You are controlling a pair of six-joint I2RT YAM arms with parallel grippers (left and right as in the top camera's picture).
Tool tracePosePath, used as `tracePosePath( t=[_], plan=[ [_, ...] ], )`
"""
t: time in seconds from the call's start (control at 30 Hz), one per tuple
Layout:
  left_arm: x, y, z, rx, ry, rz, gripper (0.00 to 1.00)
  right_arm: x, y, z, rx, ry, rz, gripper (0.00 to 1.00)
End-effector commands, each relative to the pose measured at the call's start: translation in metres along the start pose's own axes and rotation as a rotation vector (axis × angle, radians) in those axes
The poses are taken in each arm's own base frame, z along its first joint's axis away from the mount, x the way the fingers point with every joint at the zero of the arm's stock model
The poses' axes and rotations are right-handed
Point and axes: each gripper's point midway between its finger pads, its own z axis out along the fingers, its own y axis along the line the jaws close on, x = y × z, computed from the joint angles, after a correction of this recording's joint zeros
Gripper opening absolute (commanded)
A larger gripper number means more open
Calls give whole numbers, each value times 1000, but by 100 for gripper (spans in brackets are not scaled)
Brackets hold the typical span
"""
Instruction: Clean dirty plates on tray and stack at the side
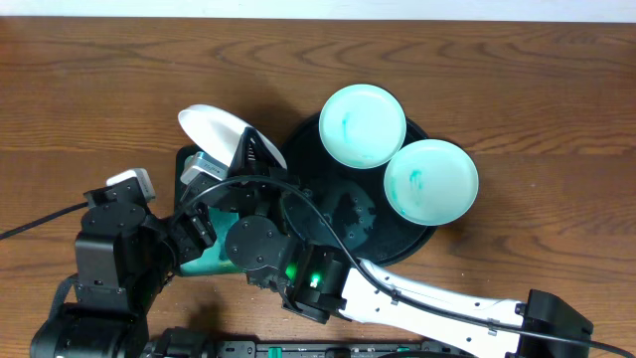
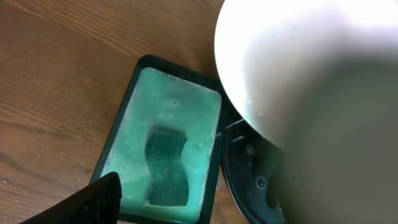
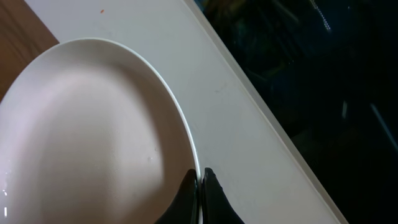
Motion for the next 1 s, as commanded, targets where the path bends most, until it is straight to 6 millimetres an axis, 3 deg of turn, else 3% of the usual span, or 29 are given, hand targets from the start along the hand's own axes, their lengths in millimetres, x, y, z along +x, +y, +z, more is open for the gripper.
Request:
tracePosePath(
  t=[0.0,0.1,0.17,0.2,0.23,0.3,0.4,0.47,0.57,0.67,0.8,0.93,0.97],
  plan=[
    [-5,0,-4,-2,-15,-5,81,-6,-16,-4,21,-8,60,1],
    [-5,0,-4,-2,-15,-4,81,7,-17,5,25,30,210,1],
    [-5,0,-4,-2,-15,-5,81,43,-14,23,30,132,446,1],
    [-5,0,-4,-2,-15,-5,81,60,-5,29,-2,178,524,1],
    [-5,0,-4,-2,-15,-5,81,85,17,38,-123,265,635,1],
    [-5,0,-4,-2,-15,-4,81,107,45,43,-313,375,781,1],
    [-5,0,-4,-2,-15,-5,81,112,55,48,-505,423,899,1],
    [-5,0,-4,-2,-15,-5,81,106,47,49,-653,407,986,1],
    [-5,0,-4,-2,-15,-5,81,107,8,52,-757,361,1086,1],
    [-5,0,-4,-2,-15,-4,81,147,-49,62,-623,410,1165,1],
    [-5,0,-4,-2,-15,-5,81,259,-133,57,-187,646,1269,1],
    [-5,0,-4,-2,-15,-4,81,380,-197,16,238,915,1357,1],
    [-5,0,-4,-2,-15,-5,81,400,-205,7,296,960,1372,1]
  ],
)
